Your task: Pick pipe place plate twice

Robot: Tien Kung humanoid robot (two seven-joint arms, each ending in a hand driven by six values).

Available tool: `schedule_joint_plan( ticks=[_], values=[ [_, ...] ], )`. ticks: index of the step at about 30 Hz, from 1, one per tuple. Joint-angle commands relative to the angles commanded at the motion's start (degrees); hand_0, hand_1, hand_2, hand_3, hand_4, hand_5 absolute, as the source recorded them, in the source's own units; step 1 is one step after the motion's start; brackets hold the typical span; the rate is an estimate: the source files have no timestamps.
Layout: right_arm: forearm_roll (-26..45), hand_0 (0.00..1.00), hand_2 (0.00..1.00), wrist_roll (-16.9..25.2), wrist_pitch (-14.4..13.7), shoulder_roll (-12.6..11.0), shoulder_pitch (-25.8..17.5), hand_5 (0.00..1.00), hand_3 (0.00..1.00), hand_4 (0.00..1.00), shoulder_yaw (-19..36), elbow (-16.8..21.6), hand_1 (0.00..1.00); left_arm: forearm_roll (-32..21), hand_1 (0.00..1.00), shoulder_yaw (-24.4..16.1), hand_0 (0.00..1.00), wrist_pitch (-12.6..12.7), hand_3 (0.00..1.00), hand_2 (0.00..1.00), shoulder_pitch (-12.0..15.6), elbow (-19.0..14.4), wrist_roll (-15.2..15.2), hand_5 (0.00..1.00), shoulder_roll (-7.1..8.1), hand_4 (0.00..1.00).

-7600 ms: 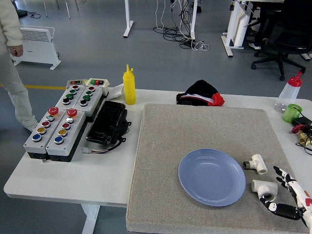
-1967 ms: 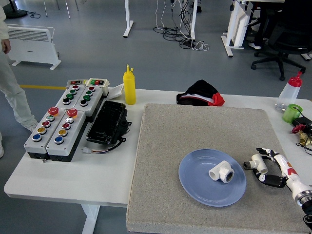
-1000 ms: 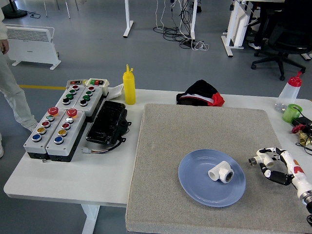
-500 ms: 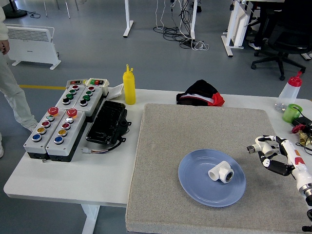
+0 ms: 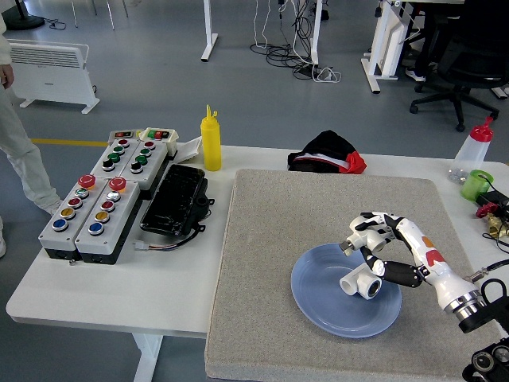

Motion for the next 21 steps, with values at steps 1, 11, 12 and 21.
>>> schedule_joint_plan(
  ticks=[1, 11, 12, 21],
  values=[
    [-0.9, 0.431, 0.548, -0.3, 0.2, -0.2, 0.2, 0.002, 0.595, 0.394, -0.8, 0.6, 0.540, 0.0, 0.571, 0.0, 0.585, 0.0, 0.590, 0.602, 0.0, 0.0, 0.0, 0.998, 0.01, 0.473],
    [-8.5, 0.538, 0.591, -2.8, 1.7, -1.6, 1.8, 0.002, 0.608, 0.407, -6.1, 0.7, 0.611, -0.1, 0.569, 0.1, 0.586, 0.0, 0.588, 0.599, -0.1, 0.0, 0.0, 0.998, 0.13, 0.472],
    [-9.0, 0.538, 0.591, -3.1, 2.0, -1.6, 1.8, 0.002, 0.608, 0.407, -6.1, 0.6, 0.611, -0.1, 0.569, 0.1, 0.586, 0.0, 0.588, 0.599, -0.1, 0.0, 0.0, 0.998, 0.14, 0.472],
    [-12.7, 0.866, 0.822, -4.6, 3.5, -1.2, 1.6, 0.022, 0.707, 0.508, -6.4, -0.6, 0.770, -0.1, 0.569, 0.1, 0.585, 0.0, 0.588, 0.597, -0.1, 0.0, -0.1, 0.998, 0.13, 0.473]
  ],
)
